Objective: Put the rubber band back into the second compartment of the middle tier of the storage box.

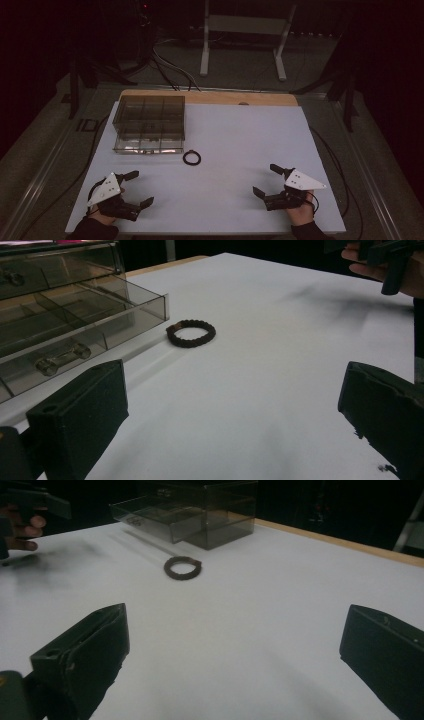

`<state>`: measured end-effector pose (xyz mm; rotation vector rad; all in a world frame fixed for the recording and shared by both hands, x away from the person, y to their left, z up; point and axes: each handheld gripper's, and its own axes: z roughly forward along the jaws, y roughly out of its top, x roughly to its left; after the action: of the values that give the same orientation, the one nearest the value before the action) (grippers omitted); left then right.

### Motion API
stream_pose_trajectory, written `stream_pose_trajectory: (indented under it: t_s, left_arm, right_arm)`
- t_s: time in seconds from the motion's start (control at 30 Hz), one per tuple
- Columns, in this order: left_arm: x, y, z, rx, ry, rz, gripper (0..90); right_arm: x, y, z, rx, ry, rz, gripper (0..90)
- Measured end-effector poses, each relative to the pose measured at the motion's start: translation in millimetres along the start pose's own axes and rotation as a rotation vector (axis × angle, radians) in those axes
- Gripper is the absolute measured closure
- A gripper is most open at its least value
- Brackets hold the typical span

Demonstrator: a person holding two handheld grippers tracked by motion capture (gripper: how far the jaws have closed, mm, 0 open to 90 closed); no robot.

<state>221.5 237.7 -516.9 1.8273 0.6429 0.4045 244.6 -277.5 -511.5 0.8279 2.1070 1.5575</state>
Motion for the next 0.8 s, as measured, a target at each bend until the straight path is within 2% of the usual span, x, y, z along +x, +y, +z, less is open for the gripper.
stream_pose_trajectory:
  t_s: [0.8]
  left_arm:
    - [-2.7, 5.2, 3.7, 0.031, -0.022, 0.014, 0.3]
  right_arm:
    - [1.1, -0.1, 3.7, 0.011, 0.009, -0.003, 0.0]
